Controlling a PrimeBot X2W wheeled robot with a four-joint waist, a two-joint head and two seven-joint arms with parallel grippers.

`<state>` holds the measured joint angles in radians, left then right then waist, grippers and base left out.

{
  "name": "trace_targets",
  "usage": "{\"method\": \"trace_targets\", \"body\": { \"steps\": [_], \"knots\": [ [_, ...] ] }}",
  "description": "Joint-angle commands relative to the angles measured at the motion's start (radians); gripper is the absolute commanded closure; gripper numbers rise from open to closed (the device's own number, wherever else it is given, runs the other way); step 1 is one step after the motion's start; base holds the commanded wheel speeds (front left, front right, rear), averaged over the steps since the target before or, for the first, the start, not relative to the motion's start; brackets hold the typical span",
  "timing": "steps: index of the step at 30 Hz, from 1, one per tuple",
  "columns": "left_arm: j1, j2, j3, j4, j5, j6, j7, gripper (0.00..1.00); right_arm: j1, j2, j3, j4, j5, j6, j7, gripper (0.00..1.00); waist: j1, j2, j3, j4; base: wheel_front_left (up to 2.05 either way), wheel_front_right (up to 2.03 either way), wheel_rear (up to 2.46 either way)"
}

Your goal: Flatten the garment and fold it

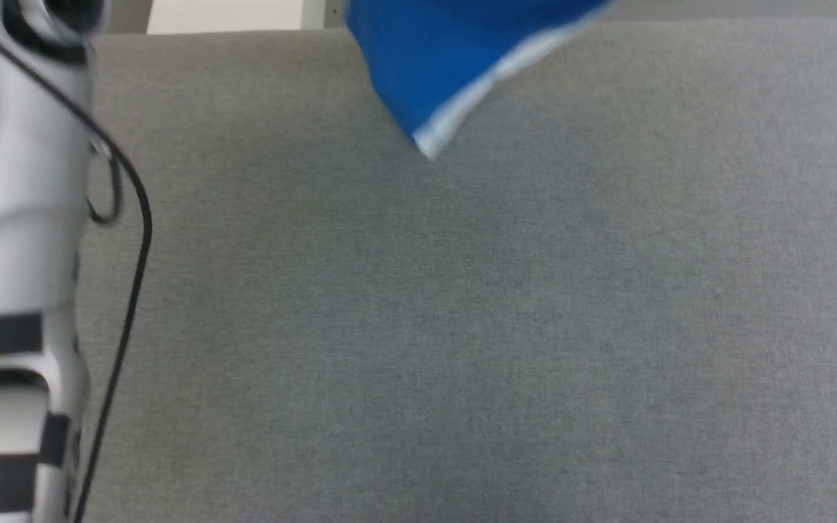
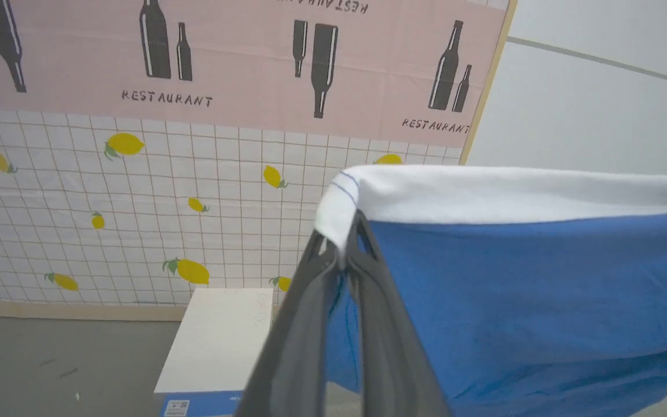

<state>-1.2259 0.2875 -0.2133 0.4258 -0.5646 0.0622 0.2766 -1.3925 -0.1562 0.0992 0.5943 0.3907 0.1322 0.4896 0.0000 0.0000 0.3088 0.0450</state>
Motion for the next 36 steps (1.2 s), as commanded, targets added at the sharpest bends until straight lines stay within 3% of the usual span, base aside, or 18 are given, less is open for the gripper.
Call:
{"method": "trace_targets", "body": {
  "steps": [1, 5, 10, 16, 21, 27, 31, 36],
  "knots": [
    [-0.051, 0.006, 0.001, 0.015, 0.023, 0.004, -0.028, 1.00, -0.044, 0.007, -0.016, 0.019, -0.025, -0.002, -0.030, 1.00, 0.0000, 0.0000, 0.037, -0.020, 0.00, 0.00, 0.00],
    [-0.142, 0.002, 0.001, 0.059, 0.046, 0.004, -0.088, 1.00, -0.113, 0.035, -0.042, 0.066, -0.044, -0.002, -0.095, 1.00, 0.0000, 0.0000, 0.068, -0.023, 0.00, 0.00, 0.00],
    [-0.130, 0.001, -0.008, 0.097, 0.048, -0.022, -0.143, 1.00, -0.086, 0.044, -0.020, 0.079, 0.005, -0.002, -0.143, 1.00, 0.0000, 0.0000, 0.084, -0.020, 0.00, 0.00, 0.00],
    [0.041, -0.005, -0.021, 0.093, 0.022, -0.062, -0.197, 1.00, 0.124, -0.003, 0.072, -0.013, 0.158, -0.002, -0.191, 1.00, 0.0000, 0.0000, 0.036, -0.003, 0.00, 0.00, 0.00],
    [0.285, -0.009, -0.016, 0.003, -0.012, -0.061, -0.241, 1.00, 0.401, -0.097, 0.138, -0.170, 0.274, -0.002, -0.212, 1.00, 0.0000, 0.0000, -0.054, 0.011, 0.00, 0.00, 0.00],
    [0.660, -0.027, -0.024, -0.161, -0.071, -0.031, -0.232, 1.00, 0.785, -0.162, 0.137, -0.365, 0.359, -0.002, -0.188, 1.00, 0.0000, 0.0000, -0.187, 0.025, 0.00, 0.00, 0.00],
    [0.916, -0.040, -0.029, -0.269, -0.107, 0.030, -0.193, 1.00, 1.046, -0.181, 0.133, -0.481, 0.370, -0.002, -0.145, 1.00, 0.0000, 0.0000, -0.261, 0.033, 0.00, 0.00, 0.00],
    [1.198, -0.029, -0.040, -0.366, -0.136, 0.108, -0.126, 1.00, 1.339, -0.150, 0.099, -0.593, 0.368, -0.002, -0.067, 1.00, 0.0000, 0.0000, -0.311, 0.046, 0.00, 0.00, 0.00]
  ]
}}
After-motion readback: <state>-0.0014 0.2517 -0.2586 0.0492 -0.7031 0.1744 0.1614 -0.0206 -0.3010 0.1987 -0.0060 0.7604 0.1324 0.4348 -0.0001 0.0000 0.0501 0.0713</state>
